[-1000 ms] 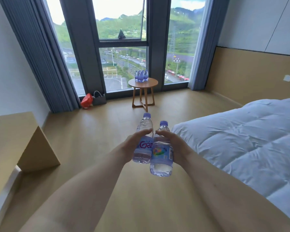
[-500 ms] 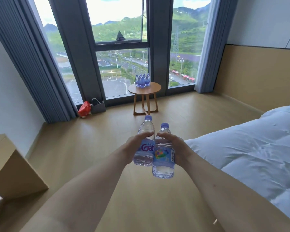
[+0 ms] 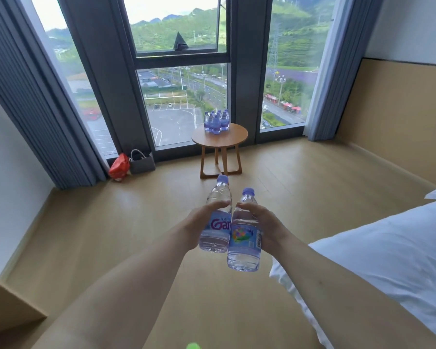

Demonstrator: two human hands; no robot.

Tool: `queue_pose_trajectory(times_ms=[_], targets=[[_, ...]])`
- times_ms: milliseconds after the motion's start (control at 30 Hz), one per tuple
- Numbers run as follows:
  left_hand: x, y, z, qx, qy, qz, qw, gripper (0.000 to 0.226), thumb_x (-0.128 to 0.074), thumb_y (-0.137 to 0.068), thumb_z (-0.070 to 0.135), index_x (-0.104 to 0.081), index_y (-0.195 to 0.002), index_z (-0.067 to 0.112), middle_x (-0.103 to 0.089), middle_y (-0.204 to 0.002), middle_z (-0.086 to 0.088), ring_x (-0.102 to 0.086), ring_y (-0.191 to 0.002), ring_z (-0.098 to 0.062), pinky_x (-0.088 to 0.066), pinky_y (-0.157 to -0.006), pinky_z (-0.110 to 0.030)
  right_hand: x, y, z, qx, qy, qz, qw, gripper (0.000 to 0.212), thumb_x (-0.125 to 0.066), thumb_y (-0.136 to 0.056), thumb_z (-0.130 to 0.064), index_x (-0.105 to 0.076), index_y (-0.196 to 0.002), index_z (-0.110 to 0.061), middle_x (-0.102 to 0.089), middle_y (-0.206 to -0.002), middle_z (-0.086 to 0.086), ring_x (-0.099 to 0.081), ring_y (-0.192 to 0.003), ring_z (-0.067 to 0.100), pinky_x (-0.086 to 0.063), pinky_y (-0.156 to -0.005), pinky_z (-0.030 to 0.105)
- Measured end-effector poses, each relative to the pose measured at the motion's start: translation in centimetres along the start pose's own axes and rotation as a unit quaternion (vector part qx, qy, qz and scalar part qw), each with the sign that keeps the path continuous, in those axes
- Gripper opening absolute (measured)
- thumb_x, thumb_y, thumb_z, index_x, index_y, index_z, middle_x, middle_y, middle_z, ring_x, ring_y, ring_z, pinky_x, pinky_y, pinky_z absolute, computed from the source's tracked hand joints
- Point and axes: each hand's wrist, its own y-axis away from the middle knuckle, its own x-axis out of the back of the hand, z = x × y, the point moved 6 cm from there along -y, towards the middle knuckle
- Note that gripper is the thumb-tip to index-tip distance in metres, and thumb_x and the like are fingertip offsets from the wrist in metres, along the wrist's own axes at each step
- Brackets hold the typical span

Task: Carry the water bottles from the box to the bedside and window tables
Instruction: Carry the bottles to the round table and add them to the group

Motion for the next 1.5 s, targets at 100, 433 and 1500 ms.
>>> queue_pose_trajectory(times_ms=[100,433,1500], targets=[[1.8,-6.4,1.6,0.007,0.003,-0.015,1.0,0.083,-0.082,-0.065,0.064,-0.06,-0.128,0.016,-0.075,-0.115,-0.016,-0.073,-0.106,-0.037,-0.057,-0.098,-0.05,1.8,-5.9,-1.7,-0.009,0.009,0.008,1.0,0.025,-0.067,-0.091,-0.025,-0.057,-0.103,-0.006,-0.069,-0.098,0.017,-0.069,-0.08,0.032,-0.059,-0.073,0.042],[10.5,-27.3,12.6,0.005,0.012,-0.023,1.0,0.051,-0.069,-0.087,0.048,-0.054,-0.123,0.015,-0.078,-0.083,-0.007,-0.076,-0.071,-0.022,-0.06,-0.058,-0.03,5.2,-27.1,-11.8,-0.006,0.007,0.067,0.998,0.015,-0.08,-0.076,-0.028,-0.072,-0.078,-0.017,-0.073,-0.088,0.01,-0.071,-0.077,0.027,-0.058,-0.076,0.04],[21.7,-83.7,37.7,0.089,0.074,-0.023,0.993,0.028,-0.066,-0.092,0.031,-0.062,-0.109,0.009,-0.07,-0.089,-0.014,-0.07,-0.065,-0.026,-0.06,-0.06,-0.031,23.9,-85.1,-38.3,-0.067,0.107,0.112,0.986,0.042,-0.088,-0.073,-0.044,-0.074,-0.091,-0.009,-0.075,-0.1,0.02,-0.072,-0.08,0.03,-0.061,-0.069,0.035]])
